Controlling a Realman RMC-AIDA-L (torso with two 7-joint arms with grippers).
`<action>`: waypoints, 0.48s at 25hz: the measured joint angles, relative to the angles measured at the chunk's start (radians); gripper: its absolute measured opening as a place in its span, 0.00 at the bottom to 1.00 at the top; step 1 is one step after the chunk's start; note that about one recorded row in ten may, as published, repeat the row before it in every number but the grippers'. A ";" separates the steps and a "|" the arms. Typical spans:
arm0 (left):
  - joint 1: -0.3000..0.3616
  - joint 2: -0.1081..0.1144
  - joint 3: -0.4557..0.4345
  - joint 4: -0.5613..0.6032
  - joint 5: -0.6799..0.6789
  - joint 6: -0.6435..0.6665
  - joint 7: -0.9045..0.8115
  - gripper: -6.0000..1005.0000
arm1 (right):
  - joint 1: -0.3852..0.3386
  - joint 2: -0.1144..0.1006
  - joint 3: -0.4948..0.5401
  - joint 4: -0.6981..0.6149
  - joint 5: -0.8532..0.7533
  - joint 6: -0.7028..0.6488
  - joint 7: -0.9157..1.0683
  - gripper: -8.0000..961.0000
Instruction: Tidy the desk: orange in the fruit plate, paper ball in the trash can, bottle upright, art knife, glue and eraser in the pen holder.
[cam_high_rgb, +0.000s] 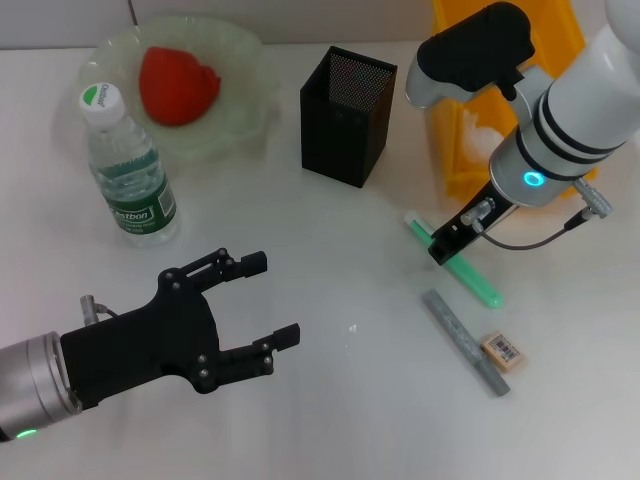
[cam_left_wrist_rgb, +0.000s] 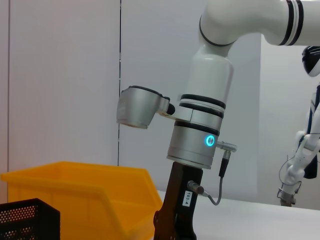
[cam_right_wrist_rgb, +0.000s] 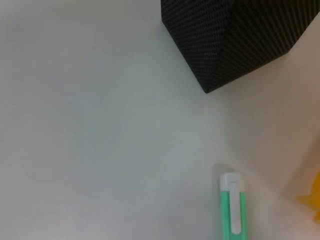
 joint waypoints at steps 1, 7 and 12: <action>0.000 0.000 0.000 0.000 0.000 0.000 0.000 0.81 | 0.002 0.000 0.000 0.007 0.000 0.004 0.000 0.33; 0.000 0.000 0.000 0.000 0.000 -0.005 0.000 0.81 | 0.013 0.000 -0.022 0.036 0.006 0.020 -0.006 0.32; 0.000 0.000 0.000 -0.001 0.000 -0.006 0.000 0.81 | 0.013 0.000 -0.042 0.037 0.006 0.026 -0.007 0.32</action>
